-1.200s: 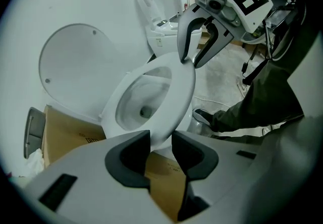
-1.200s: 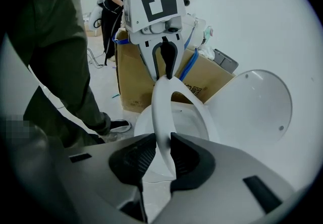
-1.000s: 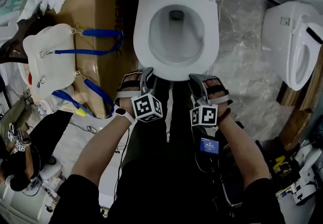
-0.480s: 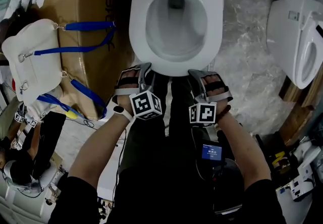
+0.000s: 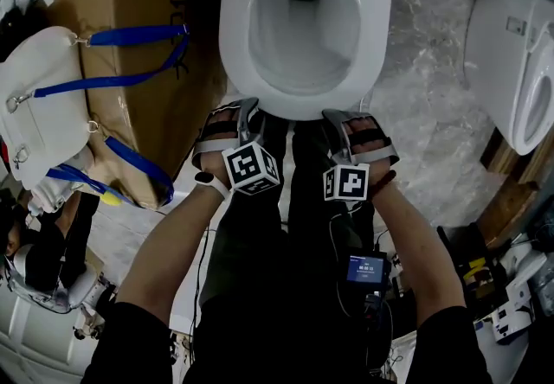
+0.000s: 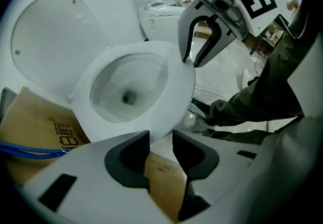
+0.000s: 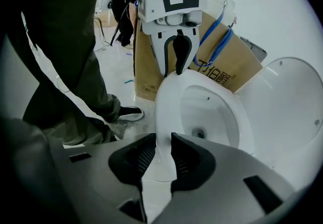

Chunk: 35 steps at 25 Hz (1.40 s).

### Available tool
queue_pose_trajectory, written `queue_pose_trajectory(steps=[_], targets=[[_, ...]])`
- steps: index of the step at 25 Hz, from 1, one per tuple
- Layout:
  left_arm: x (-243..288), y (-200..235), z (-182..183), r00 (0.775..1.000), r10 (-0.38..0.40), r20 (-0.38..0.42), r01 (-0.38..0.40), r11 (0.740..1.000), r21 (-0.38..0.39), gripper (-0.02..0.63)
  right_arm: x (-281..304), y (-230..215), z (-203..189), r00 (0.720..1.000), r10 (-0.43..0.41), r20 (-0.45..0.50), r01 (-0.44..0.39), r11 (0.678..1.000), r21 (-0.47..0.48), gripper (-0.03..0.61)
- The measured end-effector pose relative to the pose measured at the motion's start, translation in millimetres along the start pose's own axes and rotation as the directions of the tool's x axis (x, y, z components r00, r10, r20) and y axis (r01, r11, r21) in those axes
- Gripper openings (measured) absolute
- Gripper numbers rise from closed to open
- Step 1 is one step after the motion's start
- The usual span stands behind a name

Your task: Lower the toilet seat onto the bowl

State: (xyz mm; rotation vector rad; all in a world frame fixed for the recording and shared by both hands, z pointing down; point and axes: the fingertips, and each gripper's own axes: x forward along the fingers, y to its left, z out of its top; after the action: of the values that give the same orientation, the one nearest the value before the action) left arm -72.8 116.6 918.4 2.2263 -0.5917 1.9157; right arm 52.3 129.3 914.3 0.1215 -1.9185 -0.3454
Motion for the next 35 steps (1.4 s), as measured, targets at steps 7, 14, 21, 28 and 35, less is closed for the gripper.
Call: queue_pose_trajectory(steps=[7,14,21,28,35], targets=[[15.7,4.2,2.4,0.997,-0.053,-0.05,0.047,0.992,-0.115,0.121,24.9,9.1,-10.4,0.995,0.062,-0.079,-0.064,0.998,-0.024,0.107],[-4.9,5.9,-4.7,0.996,-0.078,-0.047,0.071,0.988,-0.134,0.117,4.6,-1.7,-24.4,0.991,0.081,-0.105,-0.08,0.997,0.013,0.107],[-45.7,20.8,9.9,0.998,-0.059,-0.005,0.057,0.975,-0.215,0.114,-33.0,-42.4,-29.1,0.992,0.051,-0.113,-0.032,0.986,0.166,0.107],[-114.2,54.2,43.9,0.994,0.005,0.105,0.024,0.962,-0.272,0.107,-97.0,-94.8,5.1,0.999,-0.024,-0.042,0.035,0.959,0.282,0.101],[-196.5,92.9,74.1,0.971,0.089,0.223,-0.003,0.933,-0.359,0.104,-174.1,-159.1,30.8,0.986,-0.164,0.002,0.145,0.876,0.461,0.097]])
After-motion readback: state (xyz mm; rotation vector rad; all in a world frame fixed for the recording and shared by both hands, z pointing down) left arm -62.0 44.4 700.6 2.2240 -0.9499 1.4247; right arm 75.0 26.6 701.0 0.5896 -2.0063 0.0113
